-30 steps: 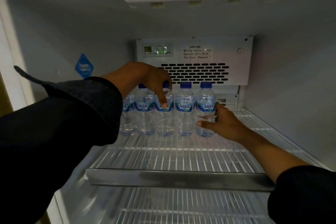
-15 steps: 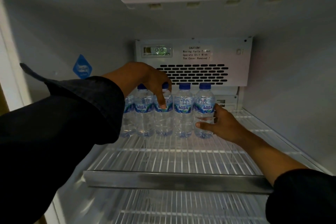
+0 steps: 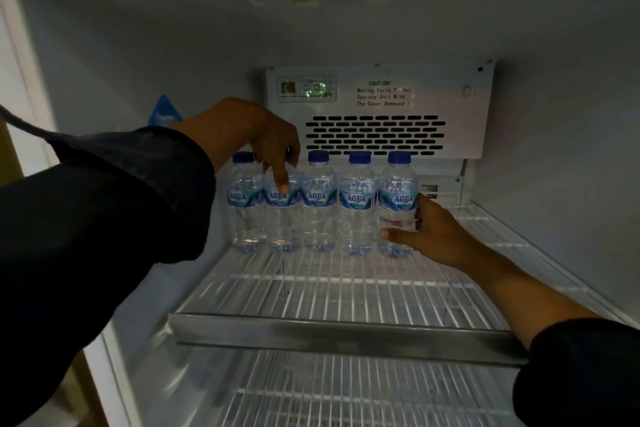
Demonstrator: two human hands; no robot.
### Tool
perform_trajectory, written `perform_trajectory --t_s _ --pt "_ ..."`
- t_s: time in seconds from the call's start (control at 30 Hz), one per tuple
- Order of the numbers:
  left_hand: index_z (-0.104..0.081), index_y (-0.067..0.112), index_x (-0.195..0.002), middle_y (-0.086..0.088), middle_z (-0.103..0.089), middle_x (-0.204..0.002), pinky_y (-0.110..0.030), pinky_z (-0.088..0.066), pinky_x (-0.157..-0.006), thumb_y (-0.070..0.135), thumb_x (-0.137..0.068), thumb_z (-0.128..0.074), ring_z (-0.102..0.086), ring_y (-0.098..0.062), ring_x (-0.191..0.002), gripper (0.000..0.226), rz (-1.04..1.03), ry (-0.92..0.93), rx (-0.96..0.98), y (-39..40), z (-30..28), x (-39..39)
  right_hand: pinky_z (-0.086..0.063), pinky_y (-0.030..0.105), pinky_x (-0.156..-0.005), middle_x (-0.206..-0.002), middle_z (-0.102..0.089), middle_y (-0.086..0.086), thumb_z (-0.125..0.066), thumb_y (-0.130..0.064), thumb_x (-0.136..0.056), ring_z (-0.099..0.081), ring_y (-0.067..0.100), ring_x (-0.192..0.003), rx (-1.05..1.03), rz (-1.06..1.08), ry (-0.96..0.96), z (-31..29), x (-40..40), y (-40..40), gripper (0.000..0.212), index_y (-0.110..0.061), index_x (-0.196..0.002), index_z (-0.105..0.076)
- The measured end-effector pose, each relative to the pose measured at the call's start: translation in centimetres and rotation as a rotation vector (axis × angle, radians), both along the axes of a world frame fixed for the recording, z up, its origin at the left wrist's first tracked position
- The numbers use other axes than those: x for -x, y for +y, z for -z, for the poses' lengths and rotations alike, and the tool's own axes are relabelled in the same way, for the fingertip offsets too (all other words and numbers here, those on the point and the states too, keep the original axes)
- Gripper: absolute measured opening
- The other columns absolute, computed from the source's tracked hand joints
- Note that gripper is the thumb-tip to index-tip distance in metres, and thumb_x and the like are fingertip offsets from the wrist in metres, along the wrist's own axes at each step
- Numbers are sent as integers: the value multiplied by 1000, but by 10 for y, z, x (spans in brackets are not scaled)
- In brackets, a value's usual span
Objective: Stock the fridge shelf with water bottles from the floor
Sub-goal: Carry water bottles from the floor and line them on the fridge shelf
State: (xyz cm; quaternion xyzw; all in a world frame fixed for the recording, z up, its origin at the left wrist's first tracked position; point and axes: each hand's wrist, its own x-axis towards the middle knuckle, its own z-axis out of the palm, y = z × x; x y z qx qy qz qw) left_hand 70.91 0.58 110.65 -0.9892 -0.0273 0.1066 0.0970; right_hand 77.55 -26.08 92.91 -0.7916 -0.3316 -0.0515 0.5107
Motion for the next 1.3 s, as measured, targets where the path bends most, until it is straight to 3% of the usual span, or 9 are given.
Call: perform_trajectory --t_s 0.27,0.4,0.57,0.67,0.77,0.9,1.07,1.13,1.3 --pt "-57 14 -125 -7 -56 -129 -38 -45 -102 34 -72 -83 -56 -25 -116 63 42 -58 37 5 5 6 -50 33 -94 -120 -65 -5 -80 -49 -55 -63 9 -105 7 6 0 0 0 0 86 -21 -131 -50" --pt "-44 18 -136 -7 -48 -136 -28 -41 -99 37 -71 -84 -48 -20 -115 79 49 -147 55 8 11 14 -50 27 -92 -118 -65 -11 -81 -54 -53 -64 2 -102 -14 -6 25 -2 2 2 85 -27 -128 -51" --pt "-17 20 -151 -8 -36 -151 -41 -34 -110 47 -68 -83 -40 -27 -133 109 51 -380 62 7 29 44 -41 21 -83 -120 -56 -12 -79 -57 -54 -55 7 -105 -30 64 -3 -7 6 5 87 -27 -128 -45" --pt "-20 18 -151 -9 -38 -150 -42 -35 -108 51 -70 -80 -42 -28 -132 107 83 -577 41 3 49 70 -40 18 -79 -118 -52 -11 -78 -58 -53 -52 9 -105 -44 101 -5 -9 11 5 89 -27 -128 -41" --pt "-24 20 -149 -7 -41 -148 -40 -38 -105 53 -72 -78 -45 -27 -129 100 100 -659 129 -4 71 96 -38 12 -73 -120 -50 -9 -78 -55 -56 -50 8 -102 -29 121 -39 -12 20 1 93 -23 -133 -37" --pt "-21 24 -150 -7 -41 -148 -41 -39 -105 57 -74 -74 -45 -28 -128 98 73 -619 187 -11 90 128 -39 26 -94 -140 -45 5 -81 -44 -68 -47 15 -117 57 153 -37 -18 37 -9 98 -16 -145 -25" --pt "-24 21 -150 -7 -42 -148 -38 -38 -105 55 -78 -71 -46 -27 -128 92 137 -679 205 -10 102 163 -31 33 -110 -154 -29 8 -77 -46 -73 -35 25 -136 146 243 -115 -33 86 -20 103 -14 -151 -16" --pt "-26 21 -148 -6 -43 -147 -38 -39 -104 59 -78 -69 -48 -26 -126 90 150 -702 226 -8 103 181 -33 38 -111 -153 -30 10 -76 -42 -76 -37 27 -135 160 238 -209 -41 113 -21 97 -12 -150 -20" --pt "-31 24 -144 1 -44 -146 -41 -39 -108 59 -79 -67 -46 -20 -129 82 206 -743 396 15 120 270 -34 27 -102 -144 -43 7 -69 -47 -75 -43 17 -126 157 162 -407 -54 205 -1 82 -14 -143 -37"
